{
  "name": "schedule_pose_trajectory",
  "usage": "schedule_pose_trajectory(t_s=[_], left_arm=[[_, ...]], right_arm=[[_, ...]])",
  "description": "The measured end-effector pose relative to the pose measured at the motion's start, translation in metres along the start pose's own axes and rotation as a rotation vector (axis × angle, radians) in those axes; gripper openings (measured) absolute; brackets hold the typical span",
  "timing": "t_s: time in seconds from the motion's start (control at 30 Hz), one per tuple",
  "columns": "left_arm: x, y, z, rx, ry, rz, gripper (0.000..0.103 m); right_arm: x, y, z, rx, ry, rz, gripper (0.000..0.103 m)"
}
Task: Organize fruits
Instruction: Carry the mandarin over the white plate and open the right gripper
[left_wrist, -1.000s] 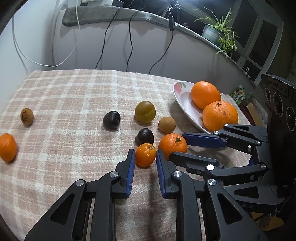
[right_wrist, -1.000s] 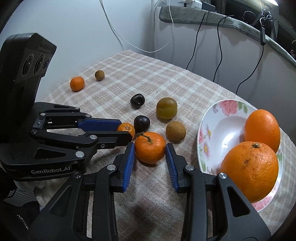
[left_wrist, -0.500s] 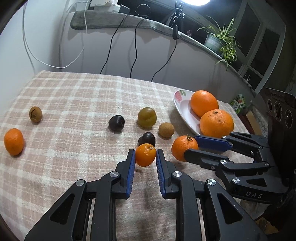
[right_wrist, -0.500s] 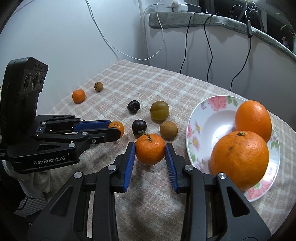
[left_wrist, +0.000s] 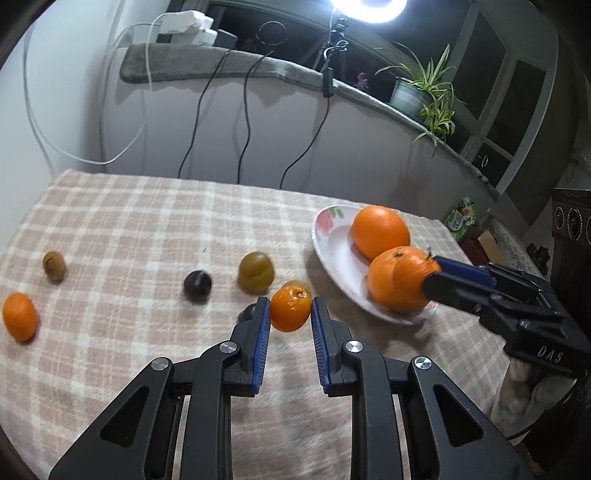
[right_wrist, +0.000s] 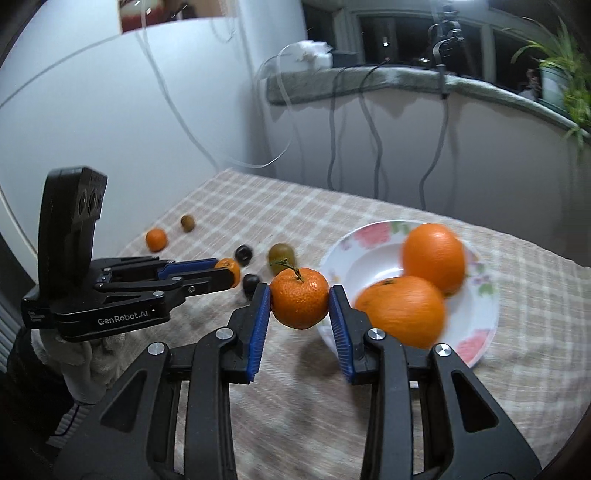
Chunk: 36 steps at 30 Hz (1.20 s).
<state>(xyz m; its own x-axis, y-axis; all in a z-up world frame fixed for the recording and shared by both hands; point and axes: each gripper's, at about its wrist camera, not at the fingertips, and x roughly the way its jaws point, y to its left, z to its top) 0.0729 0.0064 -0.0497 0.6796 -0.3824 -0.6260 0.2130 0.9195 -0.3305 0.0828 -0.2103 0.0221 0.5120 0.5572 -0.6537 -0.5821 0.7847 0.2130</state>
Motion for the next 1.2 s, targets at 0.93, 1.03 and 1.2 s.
schedule_pose_trajectory(t_s=[0.93,1.03,1.2], left_arm=[[0.054,-0.051,0.03,0.083,0.031,-0.036,0.02],[0.056,-0.053,0.031,0.091,0.031,-0.033,0.02],[0.06,-0.057,0.032,0.11,0.037,-0.026,0.02]], right_arm=[[-0.015,-0.1,-0.015,0.15,0.01,-0.162,0.034],[-0.012,-0.105,-0.015,0.158,0.016,-0.161,0.034],[-0.007,-0.108,-0.016,0.165,0.03,-0.16,0.034]])
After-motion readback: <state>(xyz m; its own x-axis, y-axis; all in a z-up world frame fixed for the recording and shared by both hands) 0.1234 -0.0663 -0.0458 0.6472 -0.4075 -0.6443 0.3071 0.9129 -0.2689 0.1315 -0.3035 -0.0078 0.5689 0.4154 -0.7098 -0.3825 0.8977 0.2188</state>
